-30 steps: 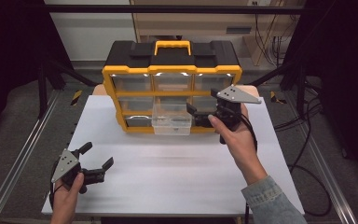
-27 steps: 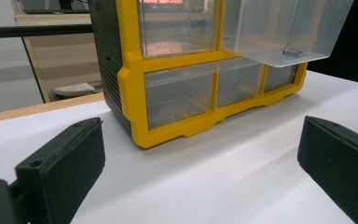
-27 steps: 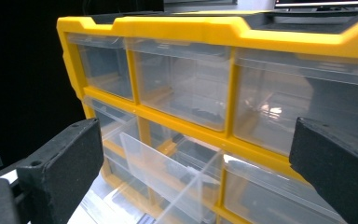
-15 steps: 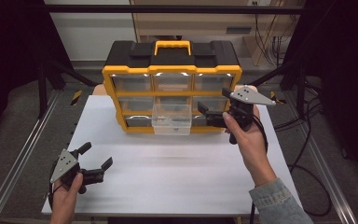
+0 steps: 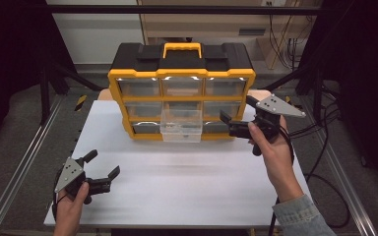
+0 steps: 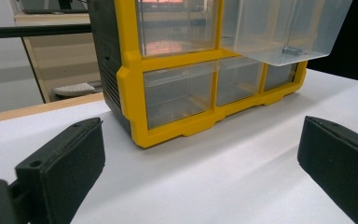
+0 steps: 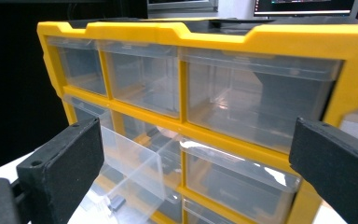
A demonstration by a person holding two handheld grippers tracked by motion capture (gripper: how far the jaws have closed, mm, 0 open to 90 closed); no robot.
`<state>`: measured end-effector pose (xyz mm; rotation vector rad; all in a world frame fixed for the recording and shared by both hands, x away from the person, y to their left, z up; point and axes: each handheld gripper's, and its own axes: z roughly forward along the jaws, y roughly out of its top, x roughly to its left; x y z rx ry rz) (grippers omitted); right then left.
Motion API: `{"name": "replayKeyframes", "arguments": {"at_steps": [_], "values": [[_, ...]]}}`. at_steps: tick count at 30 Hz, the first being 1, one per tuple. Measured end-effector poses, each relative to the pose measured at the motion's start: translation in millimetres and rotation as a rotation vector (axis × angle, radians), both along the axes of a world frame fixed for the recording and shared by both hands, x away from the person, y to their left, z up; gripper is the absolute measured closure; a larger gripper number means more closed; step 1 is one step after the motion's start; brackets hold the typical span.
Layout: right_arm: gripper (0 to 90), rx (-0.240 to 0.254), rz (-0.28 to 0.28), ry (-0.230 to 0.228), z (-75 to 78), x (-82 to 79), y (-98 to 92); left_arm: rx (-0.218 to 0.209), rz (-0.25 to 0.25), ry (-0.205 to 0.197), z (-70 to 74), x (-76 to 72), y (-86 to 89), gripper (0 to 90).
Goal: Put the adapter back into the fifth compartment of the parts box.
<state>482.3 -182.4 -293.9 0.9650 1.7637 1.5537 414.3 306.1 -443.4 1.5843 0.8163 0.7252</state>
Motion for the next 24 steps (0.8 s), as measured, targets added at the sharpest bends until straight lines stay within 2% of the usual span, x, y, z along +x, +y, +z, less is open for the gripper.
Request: {"name": "replayKeyframes", "arguments": {"at_steps": [15,24], "values": [[3.2,0.049,-0.051,0.008,-14.6,-13.4,-27.7,-0.007,0.005,0.002,-0.2,-0.5,2.2,0.6],[2.9,0.054,-0.074,0.005,-28.8,-27.6,-44.6,-0.001,0.01,0.002,0.0,-1.2,0.8,0.6]]}}
